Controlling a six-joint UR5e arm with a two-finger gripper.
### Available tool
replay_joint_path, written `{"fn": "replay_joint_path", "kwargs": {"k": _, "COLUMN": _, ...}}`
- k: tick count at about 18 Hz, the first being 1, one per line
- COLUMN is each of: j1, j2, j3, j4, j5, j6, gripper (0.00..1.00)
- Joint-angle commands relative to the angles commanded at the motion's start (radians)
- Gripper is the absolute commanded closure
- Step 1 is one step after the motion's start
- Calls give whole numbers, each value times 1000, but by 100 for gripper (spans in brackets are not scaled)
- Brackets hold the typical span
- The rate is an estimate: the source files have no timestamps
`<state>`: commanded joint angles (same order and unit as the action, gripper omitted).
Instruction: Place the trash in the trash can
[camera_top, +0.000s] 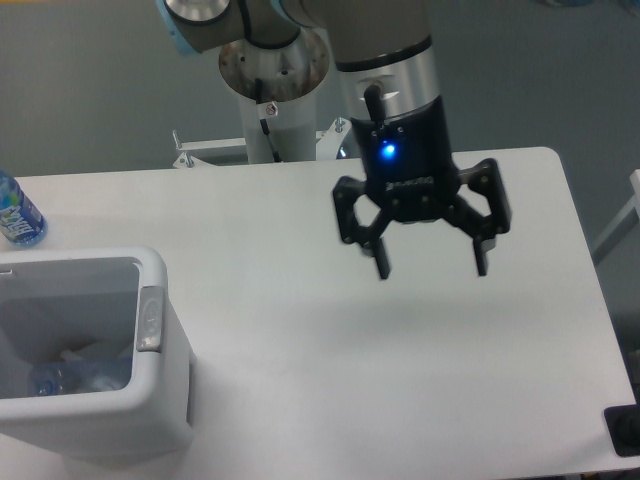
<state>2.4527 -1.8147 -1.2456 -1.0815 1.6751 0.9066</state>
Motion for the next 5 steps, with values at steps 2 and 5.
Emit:
{"fn": "replay_joint_path", "kwargs": {"k": 2, "j1": 8, "j2": 0, "j3": 0, "j4": 0, "j5": -2, "j6": -2, "gripper": 0}}
{"fn": "replay_joint_path", "kwargs": {"k": 5, "j1": 12, "j2": 0, "j3": -2, "j4": 3, "j5": -14, "j6": -15, "gripper": 0}}
